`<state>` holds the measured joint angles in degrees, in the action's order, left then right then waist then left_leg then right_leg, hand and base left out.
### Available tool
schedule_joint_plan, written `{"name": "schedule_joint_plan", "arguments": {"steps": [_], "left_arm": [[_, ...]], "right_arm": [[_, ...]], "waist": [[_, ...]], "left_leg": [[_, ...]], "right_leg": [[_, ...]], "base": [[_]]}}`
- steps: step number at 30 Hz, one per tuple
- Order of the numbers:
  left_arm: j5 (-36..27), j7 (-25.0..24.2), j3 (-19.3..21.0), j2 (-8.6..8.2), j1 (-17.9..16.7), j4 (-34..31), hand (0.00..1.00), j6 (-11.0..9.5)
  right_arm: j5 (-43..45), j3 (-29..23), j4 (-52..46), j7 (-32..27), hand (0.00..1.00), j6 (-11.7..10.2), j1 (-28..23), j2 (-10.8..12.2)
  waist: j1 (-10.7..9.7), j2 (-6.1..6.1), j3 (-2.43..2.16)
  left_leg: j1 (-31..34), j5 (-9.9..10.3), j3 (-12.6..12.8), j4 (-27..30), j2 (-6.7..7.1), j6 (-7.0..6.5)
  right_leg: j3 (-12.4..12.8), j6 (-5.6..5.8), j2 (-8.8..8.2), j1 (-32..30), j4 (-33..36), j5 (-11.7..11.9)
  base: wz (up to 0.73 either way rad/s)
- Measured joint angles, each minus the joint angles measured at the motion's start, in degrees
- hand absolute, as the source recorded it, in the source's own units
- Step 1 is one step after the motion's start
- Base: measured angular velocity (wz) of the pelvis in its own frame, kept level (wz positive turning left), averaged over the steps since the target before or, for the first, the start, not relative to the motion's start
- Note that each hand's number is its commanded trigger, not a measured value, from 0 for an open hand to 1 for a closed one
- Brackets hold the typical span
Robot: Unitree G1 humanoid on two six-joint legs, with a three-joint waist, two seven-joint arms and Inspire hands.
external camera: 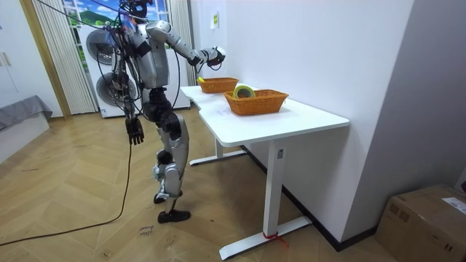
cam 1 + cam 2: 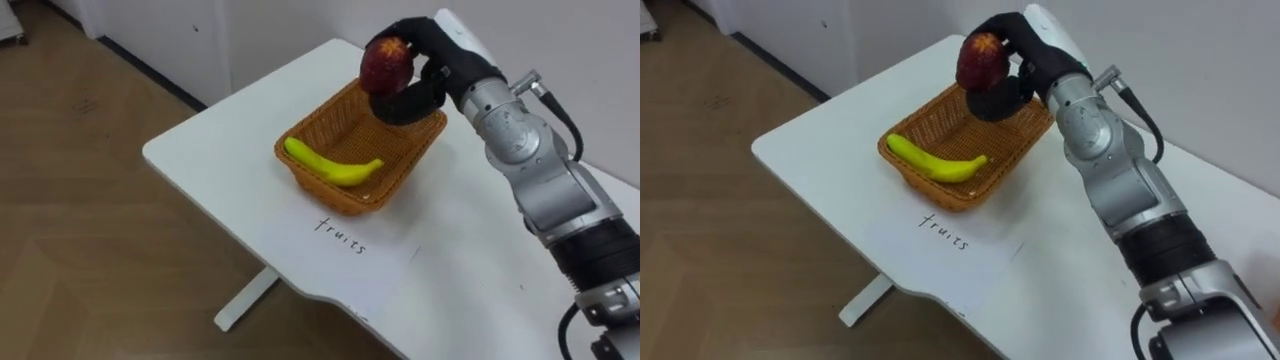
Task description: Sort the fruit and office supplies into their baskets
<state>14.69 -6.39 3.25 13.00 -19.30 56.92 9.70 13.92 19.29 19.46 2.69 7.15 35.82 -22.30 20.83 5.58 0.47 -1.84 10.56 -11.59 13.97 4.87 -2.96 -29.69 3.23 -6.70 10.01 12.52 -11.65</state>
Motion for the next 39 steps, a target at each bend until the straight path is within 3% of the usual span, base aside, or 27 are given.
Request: {"name": "schedule_joint_plan", "arguments": {"steps": [3,7,8,10,12,13,27,39], "left_arm": [[0.02,0.04,0.0,0.53,-0.4,0.49,0.0,0.09],[2.27,-0.14,-0.06,0.89,-0.6,0.39,0.0,0.25],[2.42,-0.15,-0.08,1.09,-0.59,0.39,0.0,0.26],[2.87,-0.38,-0.08,1.74,-0.56,0.43,0.0,0.4],[3.49,-0.63,-0.09,1.69,-0.58,0.43,0.0,0.87],[3.58,-1.04,-0.11,1.67,-0.67,0.46,0.0,1.44],[3.58,-1.89,-0.05,1.7,-0.09,0.34,0.0,1.94],[3.57,-1.53,0.0,1.68,-0.09,0.31,0.0,1.94]], "right_arm": [[-0.01,1.8,0.66,-0.21,1.0,0.0,0.0,-0.05],[2.61,5.53,2.57,-0.51,1.0,-0.02,-0.16,0.01],[2.68,6.01,2.82,-0.55,0.71,-0.02,-0.36,0.01],[2.69,6.65,3.17,-0.49,0.45,-0.02,-1.92,0.18],[2.69,6.65,3.23,-0.18,0.09,0.02,-2.93,0.23],[2.69,6.65,3.22,0.14,0.01,0.18,-3.52,0.24],[2.59,6.62,6.88,1.23,0.0,0.49,-3.88,-0.03],[2.65,6.62,6.92,1.24,0.0,0.49,-3.88,-0.03]], "waist": [[0.24,0.58,-0.4],[1.03,0.87,-0.24],[1.22,0.97,-0.16],[1.73,1.49,0.1],[2.02,1.67,0.22],[2.29,1.67,0.23],[2.2,2.05,-0.04],[1.67,1.77,0.13]], "left_leg": [[0.0,-0.01,-0.14,-0.02,-0.01,-0.02],[-0.5,-0.02,-0.15,-0.11,0.04,-0.03],[-0.66,-0.02,-0.15,-0.17,0.04,-0.03],[-0.81,0.01,-0.17,-0.17,0.06,-0.06],[-0.75,0.01,-0.13,-0.13,0.08,-0.06],[-0.75,0.02,-0.11,-0.13,0.12,-0.08],[-0.79,0.05,-0.1,-0.24,0.14,-0.12],[-0.72,0.05,-0.09,-0.02,0.15,-0.12]], "right_leg": [[-0.37,0.0,0.01,0.07,0.0,0.0],[-0.41,0.04,-0.09,0.54,0.04,-0.02],[-0.42,0.08,-0.1,0.69,0.04,-0.05],[-0.46,0.23,-0.15,0.87,0.08,-0.19],[-0.44,0.23,-0.19,0.84,0.08,-0.19],[-0.42,0.23,-0.22,0.82,0.08,-0.19],[-0.21,0.21,-0.21,0.76,0.05,-0.25],[-0.02,0.21,-0.17,0.76,0.01,-0.24]], "base": [[0.03],[0.0],[0.0],[0.0],[0.0],[0.0],[0.0],[0.0]]}}
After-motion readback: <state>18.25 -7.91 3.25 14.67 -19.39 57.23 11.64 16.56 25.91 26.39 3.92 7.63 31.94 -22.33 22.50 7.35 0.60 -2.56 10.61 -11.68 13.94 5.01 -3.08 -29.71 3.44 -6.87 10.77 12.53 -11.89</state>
